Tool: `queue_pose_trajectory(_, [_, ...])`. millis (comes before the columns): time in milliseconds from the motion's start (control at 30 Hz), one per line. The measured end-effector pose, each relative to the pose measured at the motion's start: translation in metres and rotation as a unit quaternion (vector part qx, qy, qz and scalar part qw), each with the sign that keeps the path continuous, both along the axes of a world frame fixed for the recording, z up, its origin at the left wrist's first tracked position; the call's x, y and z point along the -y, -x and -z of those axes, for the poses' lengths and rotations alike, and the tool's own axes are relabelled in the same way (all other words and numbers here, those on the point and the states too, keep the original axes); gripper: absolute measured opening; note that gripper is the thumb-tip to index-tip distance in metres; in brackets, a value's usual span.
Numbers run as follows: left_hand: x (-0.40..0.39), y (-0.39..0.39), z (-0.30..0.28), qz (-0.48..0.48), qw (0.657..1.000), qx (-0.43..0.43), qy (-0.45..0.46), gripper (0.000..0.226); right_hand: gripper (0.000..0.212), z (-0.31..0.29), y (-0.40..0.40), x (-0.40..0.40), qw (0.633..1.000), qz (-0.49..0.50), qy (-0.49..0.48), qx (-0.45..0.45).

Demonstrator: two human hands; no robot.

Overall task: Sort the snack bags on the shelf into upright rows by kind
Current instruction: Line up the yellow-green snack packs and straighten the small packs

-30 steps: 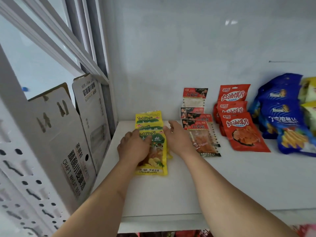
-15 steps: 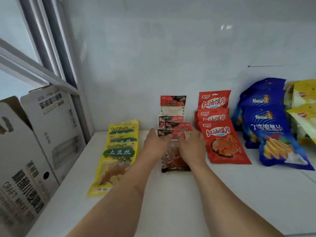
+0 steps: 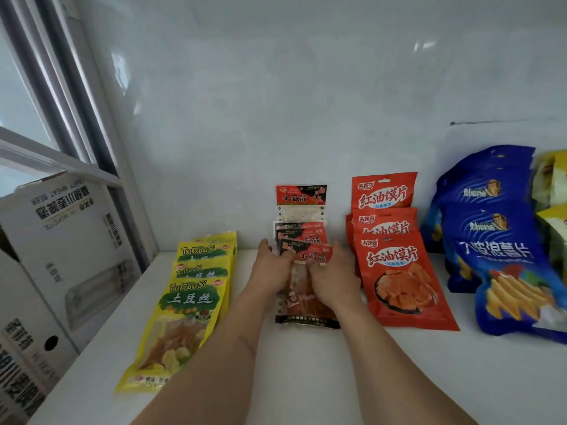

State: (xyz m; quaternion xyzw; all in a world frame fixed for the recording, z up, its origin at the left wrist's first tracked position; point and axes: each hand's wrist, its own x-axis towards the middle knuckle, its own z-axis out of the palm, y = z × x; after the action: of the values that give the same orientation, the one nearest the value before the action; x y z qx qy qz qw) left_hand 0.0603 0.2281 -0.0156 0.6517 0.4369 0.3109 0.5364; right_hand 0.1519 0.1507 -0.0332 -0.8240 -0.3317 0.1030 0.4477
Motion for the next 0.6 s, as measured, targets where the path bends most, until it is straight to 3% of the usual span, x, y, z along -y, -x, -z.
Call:
queue_pose_trajectory(67, [-0.006, -0.001, -0.003, 0.008, 1.0, 0.009, 0.016, 0.028, 0.032, -0.002, 0.0, 0.0, 1.0, -0.003, 0.02, -0.005])
queue_pose_trajectory(300, [-0.025, -0.009, -0.002, 0.033, 0.998, 0.032, 0.032, 0.026, 0.039, 0.0, -0.003, -0.004, 0.999, -0.007, 0.038, 0.011])
queue_pose_trajectory(433, [-0.029, -0.01, 0.005, 0.029, 0.999, 0.021, 0.019, 0.037, 0.034, -0.001, 0.0, 0.0, 0.999, -0.015, 0.033, 0.004])
queue_pose_trajectory(600, [-0.021, -0.006, 0.002, 0.026, 0.999, 0.025, 0.014, 0.026, 0.026, -0.003, 0.007, 0.008, 1.0, -0.024, -0.003, -0.011])
